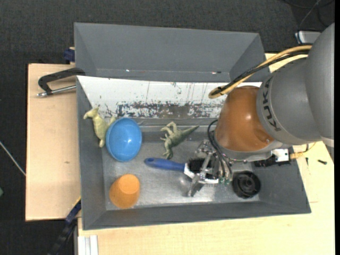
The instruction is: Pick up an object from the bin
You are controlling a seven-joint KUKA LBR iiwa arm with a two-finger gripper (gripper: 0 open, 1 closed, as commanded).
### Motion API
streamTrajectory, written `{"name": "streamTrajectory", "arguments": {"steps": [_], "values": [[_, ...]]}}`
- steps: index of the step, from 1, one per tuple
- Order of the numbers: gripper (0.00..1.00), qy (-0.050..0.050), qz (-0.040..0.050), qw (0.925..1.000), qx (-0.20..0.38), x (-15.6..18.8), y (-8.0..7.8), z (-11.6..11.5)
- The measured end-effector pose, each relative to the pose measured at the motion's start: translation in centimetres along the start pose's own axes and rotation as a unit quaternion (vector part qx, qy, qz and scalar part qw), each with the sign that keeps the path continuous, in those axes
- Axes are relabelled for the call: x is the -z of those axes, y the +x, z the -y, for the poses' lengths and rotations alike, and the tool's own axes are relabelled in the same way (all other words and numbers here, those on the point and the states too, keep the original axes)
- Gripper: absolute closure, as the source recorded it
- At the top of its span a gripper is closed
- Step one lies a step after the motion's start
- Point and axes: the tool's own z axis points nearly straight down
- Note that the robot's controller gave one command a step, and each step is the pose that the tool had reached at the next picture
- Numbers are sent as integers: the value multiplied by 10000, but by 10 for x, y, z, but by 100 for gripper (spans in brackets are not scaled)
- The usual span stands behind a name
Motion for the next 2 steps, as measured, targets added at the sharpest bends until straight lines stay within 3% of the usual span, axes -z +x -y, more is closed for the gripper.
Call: {"name": "streamTrajectory", "arguments": {"steps": [1, 2], "values": [[0, 8, -12, 10000, 6, 2, -1, -1], [100, 3, 20, 10000, 6, 3, -3, -1]]}}
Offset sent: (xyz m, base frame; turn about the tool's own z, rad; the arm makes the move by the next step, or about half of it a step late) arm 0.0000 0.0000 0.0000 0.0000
